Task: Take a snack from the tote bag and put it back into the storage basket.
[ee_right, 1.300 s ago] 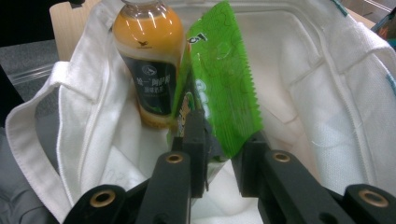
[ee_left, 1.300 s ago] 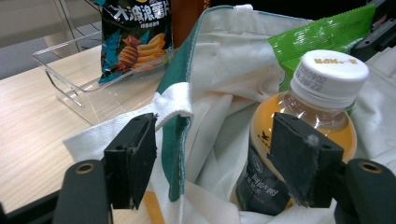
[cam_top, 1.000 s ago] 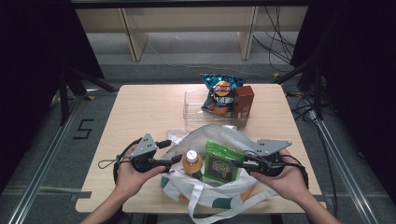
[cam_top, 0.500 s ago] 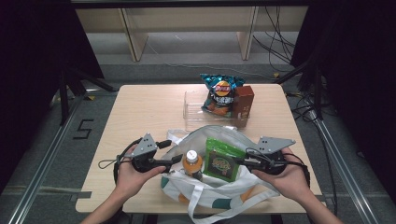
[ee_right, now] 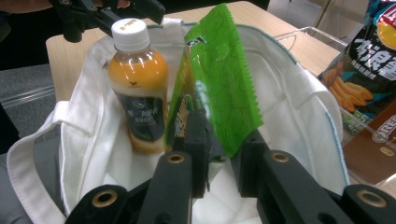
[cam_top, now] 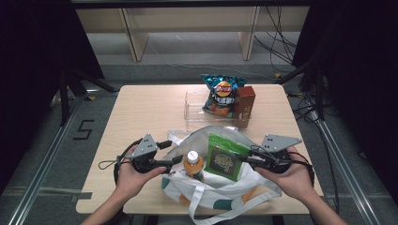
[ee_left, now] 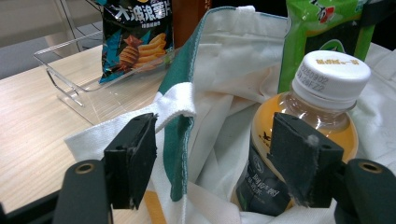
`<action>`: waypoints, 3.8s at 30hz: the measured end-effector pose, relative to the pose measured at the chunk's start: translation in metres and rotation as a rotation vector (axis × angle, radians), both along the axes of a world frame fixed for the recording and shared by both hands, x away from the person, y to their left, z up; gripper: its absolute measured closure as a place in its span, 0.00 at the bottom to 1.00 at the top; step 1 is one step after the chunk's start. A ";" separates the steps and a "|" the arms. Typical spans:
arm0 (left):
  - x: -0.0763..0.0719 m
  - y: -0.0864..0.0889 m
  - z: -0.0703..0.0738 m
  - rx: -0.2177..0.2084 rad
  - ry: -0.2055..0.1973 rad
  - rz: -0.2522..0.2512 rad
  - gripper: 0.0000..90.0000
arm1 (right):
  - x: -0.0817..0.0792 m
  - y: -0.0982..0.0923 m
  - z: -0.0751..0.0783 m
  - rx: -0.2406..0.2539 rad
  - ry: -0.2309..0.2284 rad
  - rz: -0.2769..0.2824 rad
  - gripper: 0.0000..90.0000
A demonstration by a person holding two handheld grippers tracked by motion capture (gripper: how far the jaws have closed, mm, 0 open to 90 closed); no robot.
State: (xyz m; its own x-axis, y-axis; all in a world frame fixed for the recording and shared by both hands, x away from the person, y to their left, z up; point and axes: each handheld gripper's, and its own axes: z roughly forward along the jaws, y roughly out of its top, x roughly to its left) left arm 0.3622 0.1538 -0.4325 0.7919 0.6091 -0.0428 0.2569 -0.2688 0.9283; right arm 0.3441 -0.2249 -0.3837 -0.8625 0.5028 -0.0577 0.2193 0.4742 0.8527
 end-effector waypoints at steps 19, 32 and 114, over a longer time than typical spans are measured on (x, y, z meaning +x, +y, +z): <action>0.000 0.000 0.000 -0.008 0.000 -0.003 0.35 | -0.001 -0.006 0.015 0.080 -0.079 -0.052 0.88; 0.000 0.000 0.000 -0.011 0.001 0.000 0.35 | 0.000 -0.009 0.024 0.153 -0.139 -0.100 0.88; 0.000 0.000 0.000 -0.009 0.006 0.002 0.35 | 0.031 -0.013 0.055 0.287 -0.225 -0.187 0.89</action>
